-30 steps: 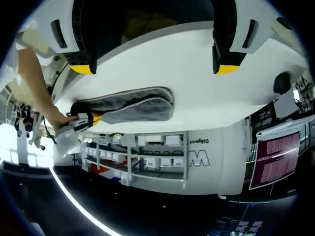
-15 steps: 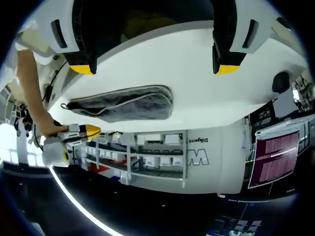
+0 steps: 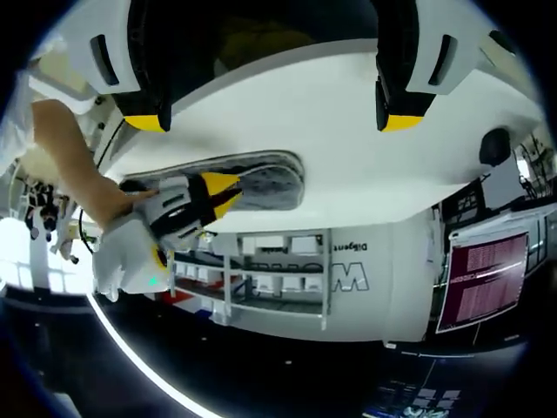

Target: Open the folded towel by lifting each exposed corner and separating the folded layers until the towel lies flat within the target outline without major curled edges

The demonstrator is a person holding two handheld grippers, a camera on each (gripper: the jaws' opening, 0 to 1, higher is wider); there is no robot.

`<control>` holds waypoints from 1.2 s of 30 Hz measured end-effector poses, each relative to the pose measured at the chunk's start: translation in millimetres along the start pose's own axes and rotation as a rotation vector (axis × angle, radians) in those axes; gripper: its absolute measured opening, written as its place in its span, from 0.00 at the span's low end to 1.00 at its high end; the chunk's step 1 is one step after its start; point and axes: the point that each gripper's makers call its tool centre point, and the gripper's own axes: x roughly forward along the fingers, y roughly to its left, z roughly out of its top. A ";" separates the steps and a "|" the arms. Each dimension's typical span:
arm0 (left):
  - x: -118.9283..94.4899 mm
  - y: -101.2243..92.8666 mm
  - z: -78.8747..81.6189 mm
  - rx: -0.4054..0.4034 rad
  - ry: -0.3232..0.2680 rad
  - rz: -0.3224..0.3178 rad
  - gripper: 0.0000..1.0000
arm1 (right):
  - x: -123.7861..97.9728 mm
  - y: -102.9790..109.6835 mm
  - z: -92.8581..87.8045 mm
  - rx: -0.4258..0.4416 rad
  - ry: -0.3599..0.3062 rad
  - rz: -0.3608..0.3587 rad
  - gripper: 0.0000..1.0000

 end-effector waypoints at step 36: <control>0.4 -0.6 -1.5 -0.009 -0.007 -0.003 0.95 | -81.1 -133.6 -156.6 0.166 0.306 -0.338 0.00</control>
